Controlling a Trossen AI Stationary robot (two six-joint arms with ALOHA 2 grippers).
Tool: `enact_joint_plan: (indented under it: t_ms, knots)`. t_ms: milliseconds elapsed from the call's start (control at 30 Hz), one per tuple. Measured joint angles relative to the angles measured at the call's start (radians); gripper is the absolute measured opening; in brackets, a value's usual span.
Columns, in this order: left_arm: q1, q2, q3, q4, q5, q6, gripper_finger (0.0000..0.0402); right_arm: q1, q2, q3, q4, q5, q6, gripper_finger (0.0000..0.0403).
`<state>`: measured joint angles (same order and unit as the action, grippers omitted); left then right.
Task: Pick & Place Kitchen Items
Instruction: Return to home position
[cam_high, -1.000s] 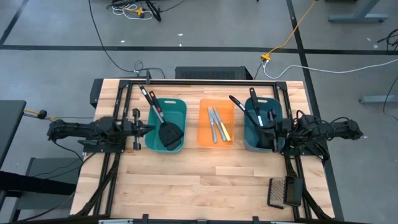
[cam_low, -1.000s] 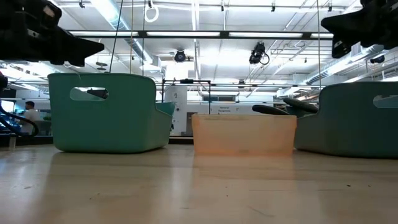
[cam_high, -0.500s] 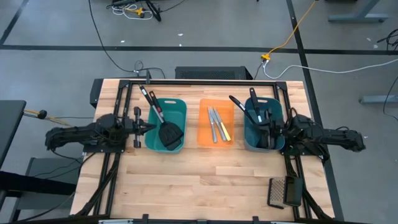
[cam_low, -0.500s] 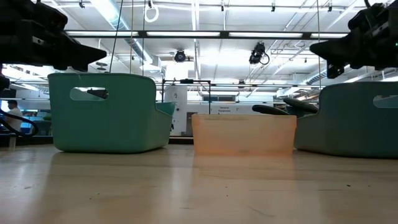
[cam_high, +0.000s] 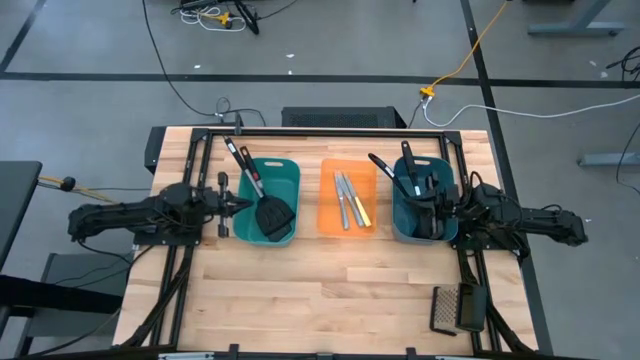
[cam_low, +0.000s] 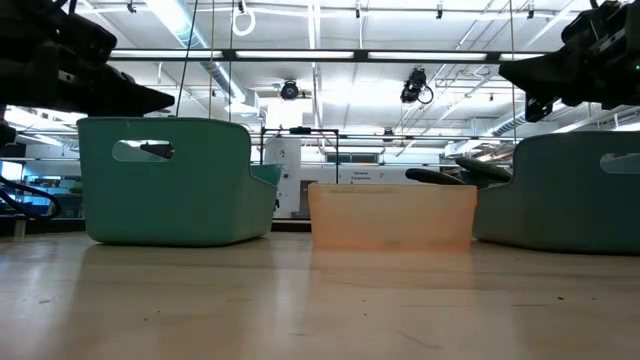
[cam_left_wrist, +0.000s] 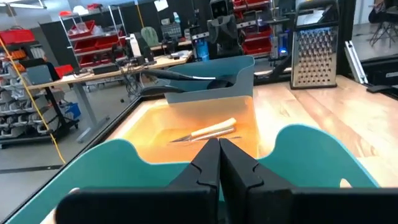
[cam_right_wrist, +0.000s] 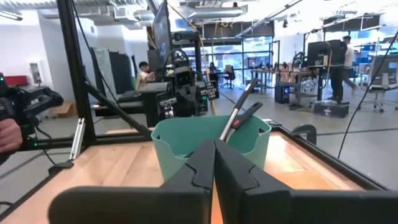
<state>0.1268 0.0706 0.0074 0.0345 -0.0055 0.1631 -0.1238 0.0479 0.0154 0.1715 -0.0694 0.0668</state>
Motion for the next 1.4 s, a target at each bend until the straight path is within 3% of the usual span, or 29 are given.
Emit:
enact_joint_plan:
  t_ms: [267, 667, 1400]
  knots:
    - [-0.004, 0.070, 0.000, 0.024, 0.121, -0.027, 0.0005, 0.000, 0.000, 0.000, 0.004, 0.001, 0.005, 0.0017]
    - [-0.004, 0.080, 0.000, 0.026, 0.069, -0.126, 0.0025, 0.000, 0.000, 0.000, 0.006, 0.001, 0.016, 0.0018]
    - [-0.004, 0.080, -0.001, 0.026, 0.070, -0.122, 0.0023, 0.000, 0.000, 0.000, 0.007, 0.001, 0.019, 0.0018]
